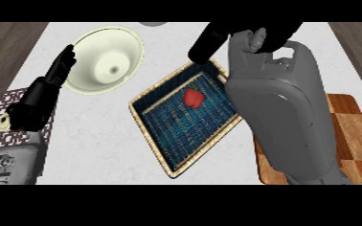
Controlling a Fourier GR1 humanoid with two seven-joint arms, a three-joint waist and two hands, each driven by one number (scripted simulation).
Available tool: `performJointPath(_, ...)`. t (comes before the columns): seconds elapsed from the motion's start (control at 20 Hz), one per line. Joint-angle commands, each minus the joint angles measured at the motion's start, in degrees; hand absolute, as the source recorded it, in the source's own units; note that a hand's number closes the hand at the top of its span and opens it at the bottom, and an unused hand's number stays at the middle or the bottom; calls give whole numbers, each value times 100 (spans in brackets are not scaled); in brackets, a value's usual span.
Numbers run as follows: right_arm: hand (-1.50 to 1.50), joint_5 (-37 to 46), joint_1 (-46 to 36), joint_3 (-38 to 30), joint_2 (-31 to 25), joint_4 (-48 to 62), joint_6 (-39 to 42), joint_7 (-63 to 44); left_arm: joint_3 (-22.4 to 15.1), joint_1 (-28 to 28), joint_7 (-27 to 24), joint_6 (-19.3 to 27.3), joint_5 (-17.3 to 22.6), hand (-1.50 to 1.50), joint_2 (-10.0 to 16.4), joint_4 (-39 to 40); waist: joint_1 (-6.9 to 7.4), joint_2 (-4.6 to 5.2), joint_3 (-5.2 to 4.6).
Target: Pick the bell pepper from the cutting board and place it in the basket
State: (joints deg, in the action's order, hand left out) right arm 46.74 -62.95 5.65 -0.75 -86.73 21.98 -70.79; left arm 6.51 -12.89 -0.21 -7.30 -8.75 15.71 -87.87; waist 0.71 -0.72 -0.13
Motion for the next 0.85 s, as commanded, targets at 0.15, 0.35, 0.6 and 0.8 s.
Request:
performJointPath(0.15,-150,614,-378,-522,72,-492,-1336,-1195,-17,-6,144,-29,61,0,-45,-144,-42,2,11)
performJointPath(0.35,-150,1472,-579,-969,72,-976,-1629,-1238,9,277,-40,65,-30,0,-70,-85,-91,-24,7)
performJointPath(0.6,-150,2213,-181,-1416,73,-1998,-1480,-1300,72,362,-81,113,-64,0,-37,-103,-241,-48,13)
performJointPath(0.8,-150,2428,332,-1924,-59,-3178,-1025,-925,97,302,-34,216,-55,0,-131,-106,-362,-48,21)
